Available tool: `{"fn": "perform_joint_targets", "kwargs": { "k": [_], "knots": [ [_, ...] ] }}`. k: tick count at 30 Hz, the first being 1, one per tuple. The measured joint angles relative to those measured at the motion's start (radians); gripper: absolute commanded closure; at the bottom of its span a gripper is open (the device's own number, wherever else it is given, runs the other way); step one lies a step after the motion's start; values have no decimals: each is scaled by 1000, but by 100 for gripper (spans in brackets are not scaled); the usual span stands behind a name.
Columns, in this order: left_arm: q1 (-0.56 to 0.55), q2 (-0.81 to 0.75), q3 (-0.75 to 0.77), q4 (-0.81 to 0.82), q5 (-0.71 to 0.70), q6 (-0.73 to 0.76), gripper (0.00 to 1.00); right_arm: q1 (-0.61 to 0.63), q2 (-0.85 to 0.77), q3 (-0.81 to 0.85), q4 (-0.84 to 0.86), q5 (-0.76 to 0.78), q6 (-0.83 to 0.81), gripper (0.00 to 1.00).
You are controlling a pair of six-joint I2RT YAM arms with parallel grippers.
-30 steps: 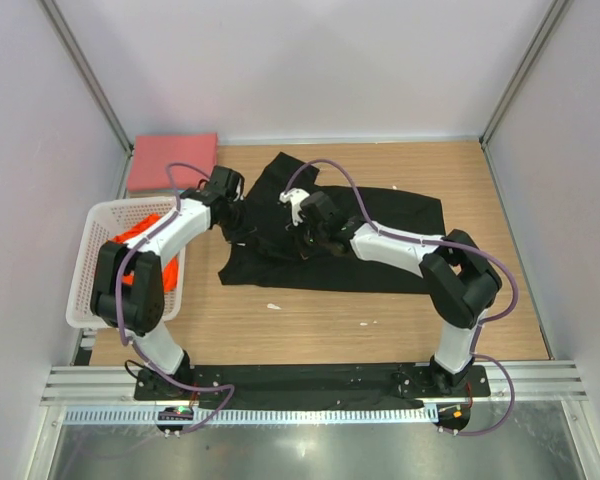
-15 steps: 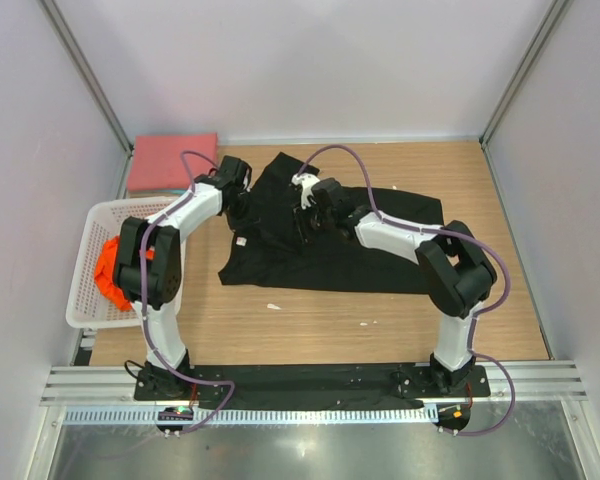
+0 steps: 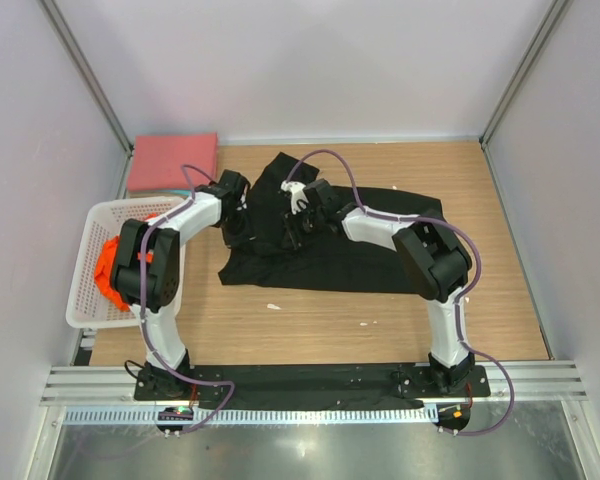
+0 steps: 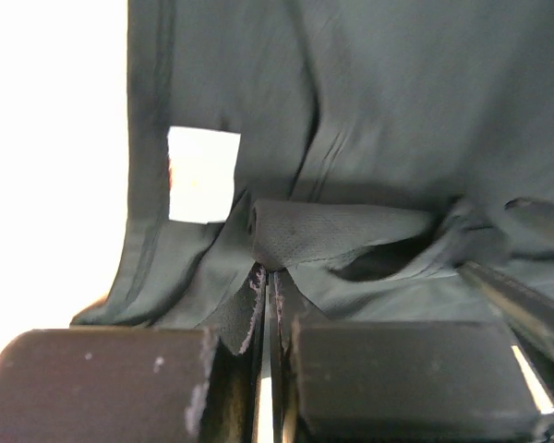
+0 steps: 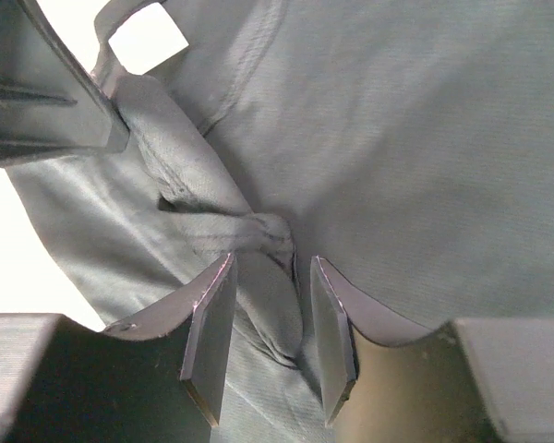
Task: Fold and stack the t-shirts
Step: Fold the tshirt
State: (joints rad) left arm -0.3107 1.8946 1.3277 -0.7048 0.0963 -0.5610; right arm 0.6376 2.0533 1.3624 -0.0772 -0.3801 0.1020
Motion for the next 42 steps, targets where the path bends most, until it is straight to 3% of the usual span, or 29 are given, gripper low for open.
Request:
{"fn": "perform_joint_targets", "kwargs": {
  "k": [10, 13, 20, 28, 42],
  "knots": [
    [0, -50, -61, -5, 0, -3, 100, 0, 39, 31, -22, -87, -31, 57],
    [0, -50, -72, -4, 0, -3, 100, 0, 49, 41, -28, -97, -39, 62],
    [0, -50, -74, -3, 0, -3, 100, 1, 53, 56, -30, -101, -48, 99],
    [0, -48, -53, -10, -6, -24, 100, 1, 18, -32, 60, -3, -5, 99],
    [0, 89, 224, -27, 0, -55, 100, 1, -106, -200, 265, 201, 110, 99]
  ]
}}
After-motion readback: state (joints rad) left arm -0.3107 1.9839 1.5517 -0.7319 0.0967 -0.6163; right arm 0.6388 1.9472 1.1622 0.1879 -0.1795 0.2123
